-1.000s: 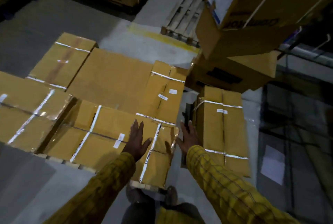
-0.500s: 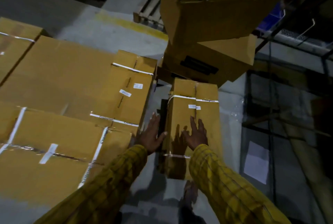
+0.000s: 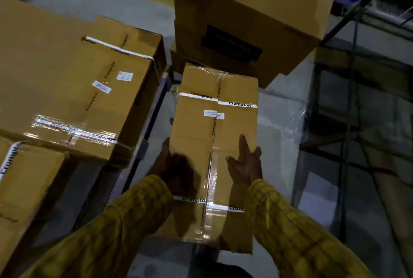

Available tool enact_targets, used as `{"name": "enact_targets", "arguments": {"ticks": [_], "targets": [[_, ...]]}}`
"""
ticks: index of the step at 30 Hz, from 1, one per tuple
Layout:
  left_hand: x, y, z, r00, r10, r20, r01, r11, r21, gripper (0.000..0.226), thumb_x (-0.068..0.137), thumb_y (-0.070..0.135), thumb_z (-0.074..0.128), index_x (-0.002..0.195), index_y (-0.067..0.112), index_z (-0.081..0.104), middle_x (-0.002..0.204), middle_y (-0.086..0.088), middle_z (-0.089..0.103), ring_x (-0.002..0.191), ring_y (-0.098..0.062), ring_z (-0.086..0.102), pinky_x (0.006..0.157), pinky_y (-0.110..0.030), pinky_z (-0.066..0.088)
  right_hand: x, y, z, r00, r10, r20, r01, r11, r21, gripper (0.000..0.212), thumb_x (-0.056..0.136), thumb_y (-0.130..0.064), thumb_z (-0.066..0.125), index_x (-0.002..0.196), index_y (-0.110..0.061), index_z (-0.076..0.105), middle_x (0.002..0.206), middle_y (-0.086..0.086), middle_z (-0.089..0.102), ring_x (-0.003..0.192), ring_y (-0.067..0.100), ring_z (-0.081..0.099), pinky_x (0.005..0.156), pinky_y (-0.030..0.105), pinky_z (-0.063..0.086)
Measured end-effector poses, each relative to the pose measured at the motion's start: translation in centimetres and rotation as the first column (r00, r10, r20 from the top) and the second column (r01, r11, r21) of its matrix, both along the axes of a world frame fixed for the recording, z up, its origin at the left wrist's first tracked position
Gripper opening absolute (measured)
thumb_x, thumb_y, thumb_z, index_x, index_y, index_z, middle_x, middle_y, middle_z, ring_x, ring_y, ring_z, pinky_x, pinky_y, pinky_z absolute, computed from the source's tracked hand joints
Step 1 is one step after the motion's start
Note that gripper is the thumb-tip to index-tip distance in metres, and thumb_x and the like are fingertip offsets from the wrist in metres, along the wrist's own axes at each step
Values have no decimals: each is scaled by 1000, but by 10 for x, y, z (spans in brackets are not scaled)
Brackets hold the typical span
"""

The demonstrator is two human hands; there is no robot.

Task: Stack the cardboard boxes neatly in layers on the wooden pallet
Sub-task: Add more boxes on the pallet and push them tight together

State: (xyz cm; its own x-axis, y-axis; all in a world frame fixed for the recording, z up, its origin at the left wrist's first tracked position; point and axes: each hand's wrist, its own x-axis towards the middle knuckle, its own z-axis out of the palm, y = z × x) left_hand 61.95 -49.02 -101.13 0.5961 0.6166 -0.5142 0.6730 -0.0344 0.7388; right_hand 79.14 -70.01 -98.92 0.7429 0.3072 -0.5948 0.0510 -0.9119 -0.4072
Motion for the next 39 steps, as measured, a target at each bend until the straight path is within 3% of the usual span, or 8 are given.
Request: {"name": "enact_targets", "arguments": {"ticks": [3, 8, 13, 17, 22, 28, 36, 39], "targets": [[-3, 0, -1, 999, 26, 36, -26, 1000, -4, 100, 66, 56, 74, 150, 20, 35, 137, -13, 55, 125, -34, 55, 109, -54, 44, -3, 0, 0, 997, -72, 20, 71, 995, 65, 99, 89, -50, 74, 161, -51, 6, 162, 20, 17, 144, 49, 30, 119, 57, 31], [-1, 2, 59, 996, 53, 78, -48, 997, -68, 71, 92, 13, 77, 151, 10, 39, 134, -4, 56, 123, -25, 54, 108, -52, 47, 4, 3, 43, 995, -4, 96, -4, 997, 80, 95, 89, -55, 71, 161, -51, 9, 155, 12, 24, 137, 42, 34, 114, 58, 35], [-16, 15, 160, 984, 134, 114, -133, 991, -23, 62, 90, 42, 77, 142, 37, 44, 131, 8, 63, 115, -17, 63, 98, -39, 52, 18, 17, 121, 990, 90, 107, -111, 970, 215, 91, 83, -69, 64, 157, -60, 11, 150, 6, 31, 136, 39, 36, 112, 57, 40], [-32, 27, 235, 991, 112, 69, -122, 979, 163, 71, 90, 51, 73, 149, 31, 40, 130, 10, 61, 115, -16, 61, 94, -35, 50, 30, 43, 186, 984, 170, 58, -179, 946, 270, 91, 79, -74, 62, 156, -59, 17, 159, 7, 29, 144, 39, 31, 117, 57, 35], [-45, 47, 305, 983, 182, 35, -185, 953, 238, 72, 91, 52, 72, 150, 25, 42, 125, 8, 60, 118, -22, 59, 85, -32, 44, 43, 88, 240, 968, 250, -15, -231, 915, 331, 89, 77, -69, 70, 153, -60, 26, 159, 5, 31, 144, 35, 35, 118, 54, 36], [-54, 86, 349, 980, 198, 22, -193, 916, 350, 67, 89, 59, 71, 145, 31, 46, 130, 3, 66, 116, -23, 62, 86, -36, 50, 60, 149, 299, 939, 341, -42, -307, 888, 342, 79, 87, -49, 78, 154, -53, 37, 159, 4, 30, 143, 33, 40, 119, 48, 36], [-50, 135, 381, 984, 158, -83, -102, 879, 465, 74, 84, 75, 60, 141, 30, 45, 119, 1, 70, 104, -24, 68, 81, -38, 56, 74, 201, 331, 925, 351, -143, -284, 892, 352, 78, 69, -62, 84, 135, -72, 45, 158, -1, 34, 139, 28, 45, 118, 50, 40], [-57, 144, 390, 987, 116, -116, -41, 858, 511, 75, 84, 78, 57, 138, 28, 45, 112, 0, 71, 98, -23, 68, 76, -36, 55, 63, 207, 345, 917, 353, -187, -279, 901, 331, 73, 84, -48, 81, 146, -61, 43, 163, -1, 24, 145, 31, 37, 120, 48, 35]]}}
